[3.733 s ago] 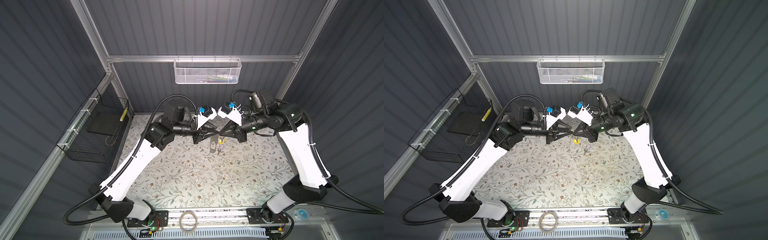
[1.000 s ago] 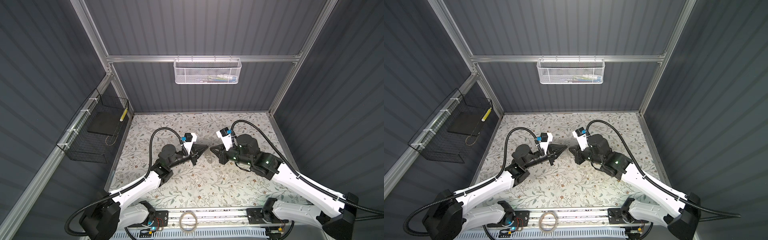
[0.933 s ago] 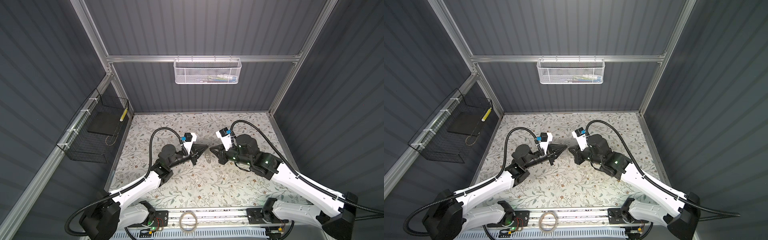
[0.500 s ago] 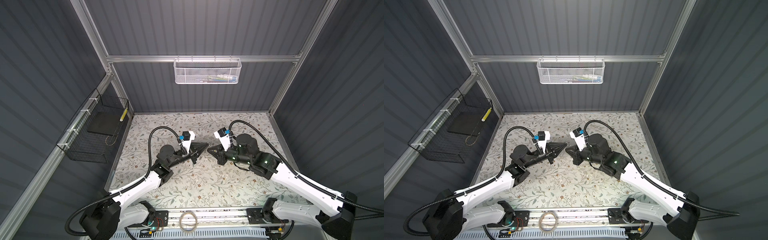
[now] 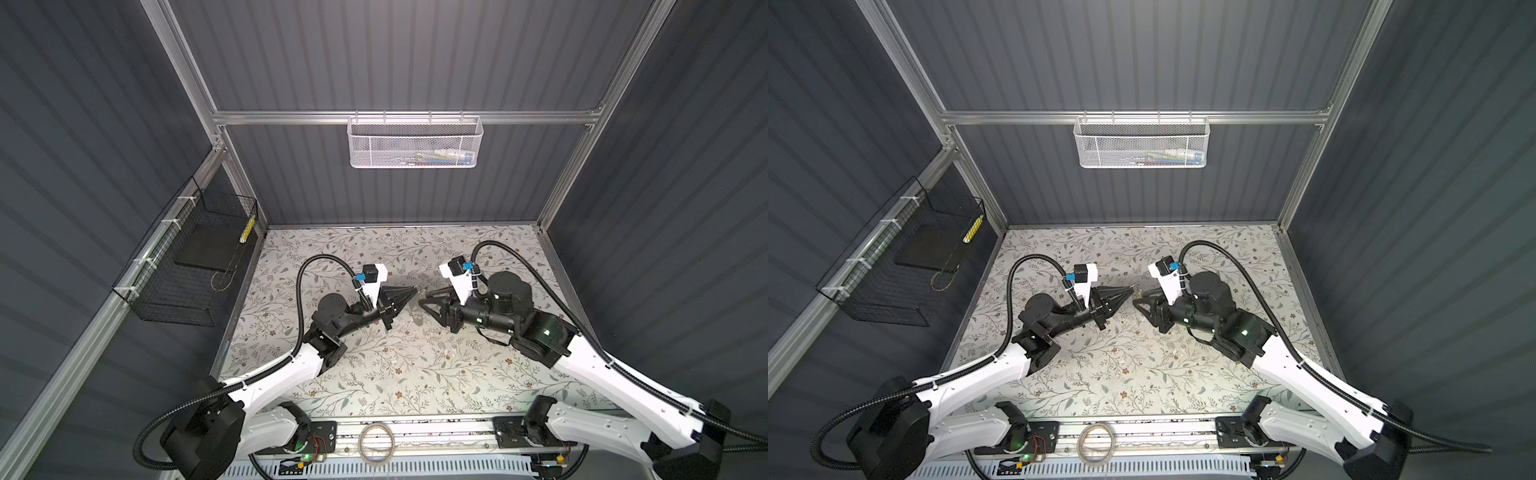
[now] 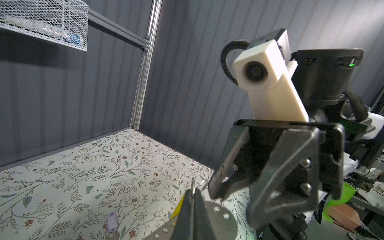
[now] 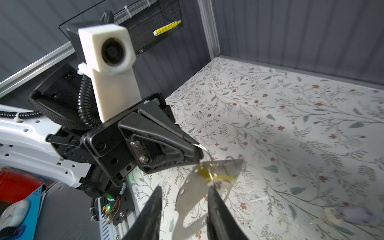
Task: Attach keys to a key ring
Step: Insert the key into the keyring.
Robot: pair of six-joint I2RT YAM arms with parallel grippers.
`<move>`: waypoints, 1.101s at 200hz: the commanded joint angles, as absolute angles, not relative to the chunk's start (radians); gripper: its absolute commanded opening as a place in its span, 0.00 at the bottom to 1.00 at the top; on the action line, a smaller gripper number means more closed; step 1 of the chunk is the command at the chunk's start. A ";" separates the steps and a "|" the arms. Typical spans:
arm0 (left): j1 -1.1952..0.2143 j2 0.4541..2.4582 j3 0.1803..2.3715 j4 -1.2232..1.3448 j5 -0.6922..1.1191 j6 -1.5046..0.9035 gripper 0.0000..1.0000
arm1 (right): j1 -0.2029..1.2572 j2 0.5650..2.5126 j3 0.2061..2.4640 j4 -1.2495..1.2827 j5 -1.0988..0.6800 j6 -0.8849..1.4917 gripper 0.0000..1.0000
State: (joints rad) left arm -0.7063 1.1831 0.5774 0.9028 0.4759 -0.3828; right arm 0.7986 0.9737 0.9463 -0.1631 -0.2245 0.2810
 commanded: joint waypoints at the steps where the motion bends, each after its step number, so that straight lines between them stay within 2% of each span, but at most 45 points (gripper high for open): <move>1: -0.709 1.188 0.577 0.972 0.496 -0.404 0.00 | 0.796 0.928 0.931 -0.177 -0.075 0.270 0.38; 67: -0.709 1.207 0.601 0.973 0.524 -0.422 0.00 | 0.796 0.972 0.971 -0.228 0.006 0.216 0.37; 135: -0.708 1.211 0.614 0.971 0.529 -0.425 0.00 | 0.806 1.014 1.012 -0.272 -0.093 0.162 0.32; 220: -0.708 1.207 0.618 0.957 0.531 -0.425 0.00 | 0.829 1.054 1.060 -0.298 -0.089 0.126 0.30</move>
